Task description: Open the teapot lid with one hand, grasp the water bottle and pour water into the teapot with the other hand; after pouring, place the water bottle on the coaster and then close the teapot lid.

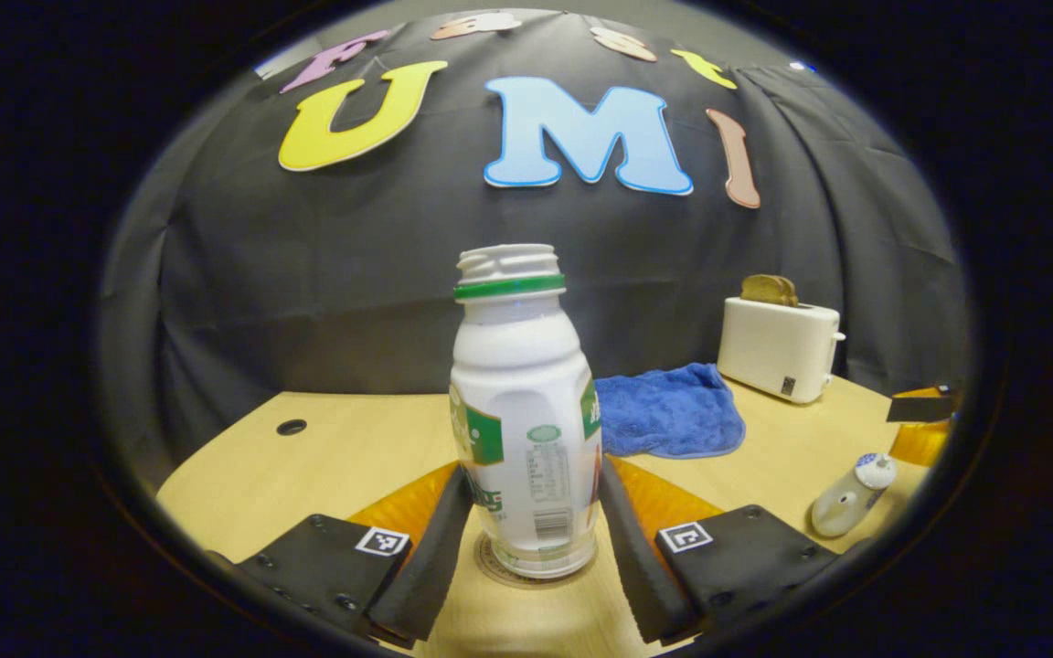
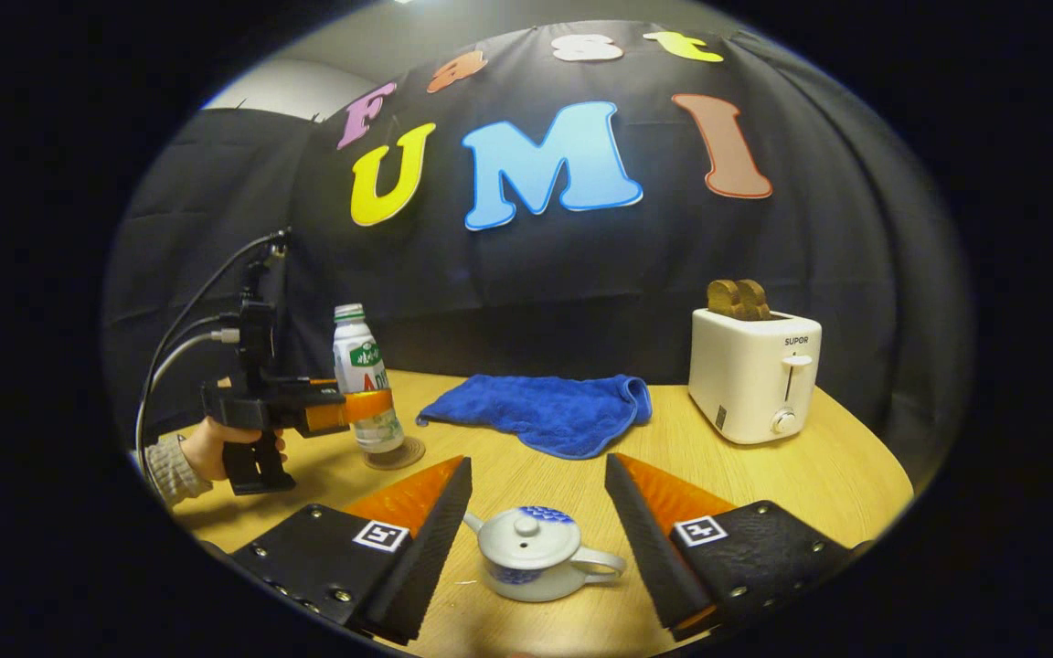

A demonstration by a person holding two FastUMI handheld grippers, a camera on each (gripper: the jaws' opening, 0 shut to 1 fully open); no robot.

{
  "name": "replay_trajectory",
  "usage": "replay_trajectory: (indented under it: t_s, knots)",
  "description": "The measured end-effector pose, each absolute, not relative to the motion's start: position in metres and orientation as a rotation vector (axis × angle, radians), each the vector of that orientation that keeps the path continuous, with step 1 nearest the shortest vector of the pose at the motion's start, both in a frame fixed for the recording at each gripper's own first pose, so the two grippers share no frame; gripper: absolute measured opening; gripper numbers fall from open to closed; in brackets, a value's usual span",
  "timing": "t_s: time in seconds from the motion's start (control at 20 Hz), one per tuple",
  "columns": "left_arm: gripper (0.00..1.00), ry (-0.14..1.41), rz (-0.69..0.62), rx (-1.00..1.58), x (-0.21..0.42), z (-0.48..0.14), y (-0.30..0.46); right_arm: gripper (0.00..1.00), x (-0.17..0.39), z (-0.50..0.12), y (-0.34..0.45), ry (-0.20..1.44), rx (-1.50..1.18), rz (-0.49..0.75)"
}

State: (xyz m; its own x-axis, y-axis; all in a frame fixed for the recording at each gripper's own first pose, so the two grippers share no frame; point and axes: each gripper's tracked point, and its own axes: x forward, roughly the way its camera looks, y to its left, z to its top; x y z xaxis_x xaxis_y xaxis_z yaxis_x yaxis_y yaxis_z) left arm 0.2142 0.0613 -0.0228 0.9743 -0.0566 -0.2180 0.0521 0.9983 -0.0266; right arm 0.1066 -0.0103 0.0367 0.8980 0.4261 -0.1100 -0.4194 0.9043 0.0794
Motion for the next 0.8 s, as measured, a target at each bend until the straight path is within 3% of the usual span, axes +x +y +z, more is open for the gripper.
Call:
replay_trajectory:
  t_s: [0.05,0.3,0.35,0.45,0.55,0.6,0.8]
  knots:
    - [0.84,0.226,-0.057,-0.021,0.216,-0.027,0.061,0.91,0.108,0.041,-0.016,0.109,0.085,0.427]
    - [0.84,0.245,-0.056,0.000,0.224,-0.038,0.063,0.91,0.111,0.058,-0.040,0.054,0.224,0.385]
    - [0.90,0.242,-0.057,-0.004,0.226,-0.038,0.063,0.91,0.112,0.058,-0.043,0.050,0.236,0.379]
    - [0.84,0.247,-0.053,0.007,0.227,-0.041,0.064,0.91,0.114,0.058,-0.047,0.050,0.236,0.364]
    - [0.84,0.246,-0.054,0.015,0.228,-0.040,0.064,0.90,0.114,0.057,-0.046,0.048,0.232,0.364]
    - [0.89,0.251,-0.055,0.020,0.227,-0.040,0.063,0.91,0.113,0.058,-0.045,0.047,0.224,0.364]
    - [0.85,0.250,-0.054,0.014,0.227,-0.041,0.066,0.91,0.113,0.055,-0.044,0.052,0.188,0.360]
